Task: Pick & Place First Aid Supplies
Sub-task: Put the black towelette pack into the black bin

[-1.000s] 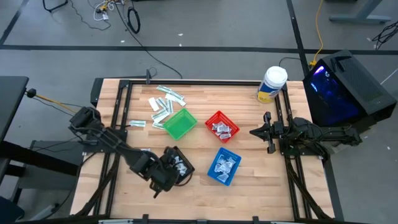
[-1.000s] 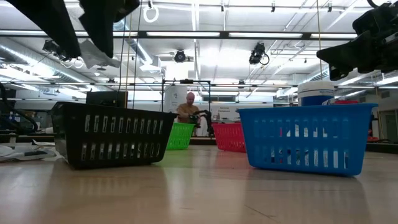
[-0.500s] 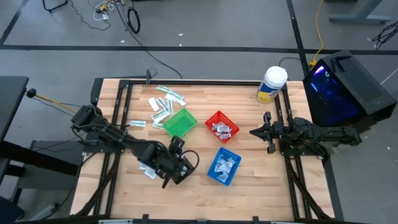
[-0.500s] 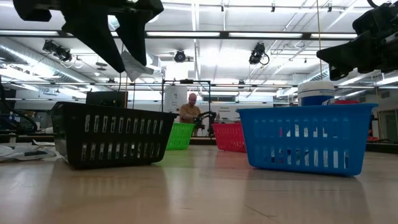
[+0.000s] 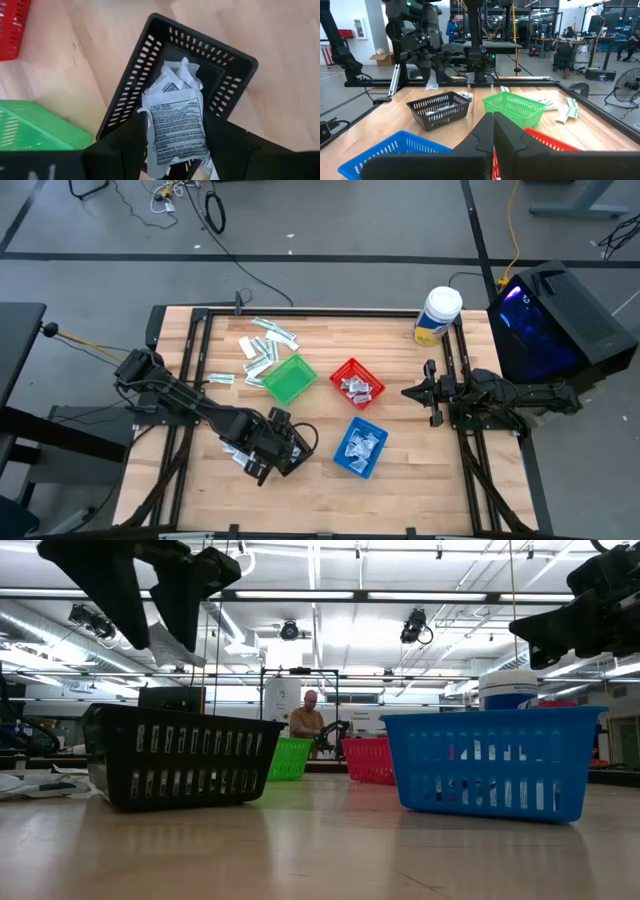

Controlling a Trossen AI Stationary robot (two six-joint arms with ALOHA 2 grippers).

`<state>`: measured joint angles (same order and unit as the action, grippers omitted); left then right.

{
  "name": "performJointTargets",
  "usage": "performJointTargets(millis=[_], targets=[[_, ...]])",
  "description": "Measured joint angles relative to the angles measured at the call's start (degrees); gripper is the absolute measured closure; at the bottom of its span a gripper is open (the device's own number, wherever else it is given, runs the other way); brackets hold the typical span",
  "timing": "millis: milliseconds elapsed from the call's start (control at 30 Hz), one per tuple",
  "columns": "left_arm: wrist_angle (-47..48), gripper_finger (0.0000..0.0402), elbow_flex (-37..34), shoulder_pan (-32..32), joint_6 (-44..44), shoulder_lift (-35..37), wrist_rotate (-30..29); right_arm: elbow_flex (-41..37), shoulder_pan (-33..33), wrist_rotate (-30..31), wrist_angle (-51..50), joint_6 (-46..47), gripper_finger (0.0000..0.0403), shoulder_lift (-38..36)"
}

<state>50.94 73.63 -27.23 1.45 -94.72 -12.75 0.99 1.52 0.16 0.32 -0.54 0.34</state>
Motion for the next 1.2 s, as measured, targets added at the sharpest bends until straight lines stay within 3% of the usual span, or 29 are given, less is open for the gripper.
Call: performJointTargets(millis=[267,633,1200], targets=[[-0.02,0.0199,0.0,0.82,0.71,0.0,0.17,0.0,0.01,-0.02,0.02,0.01,0.039,0.0],[-0.07,0.0111,0.0,0.65,1.77,-0.02,2.53,0.0,0.01,0.0,0.0,0.01,0.039,0.0],[12.63,0.0108,0.02,2.08,-8.49,5.56,2.03,0.0,0.01,0.0,0.01,0.01,0.039,0.0]])
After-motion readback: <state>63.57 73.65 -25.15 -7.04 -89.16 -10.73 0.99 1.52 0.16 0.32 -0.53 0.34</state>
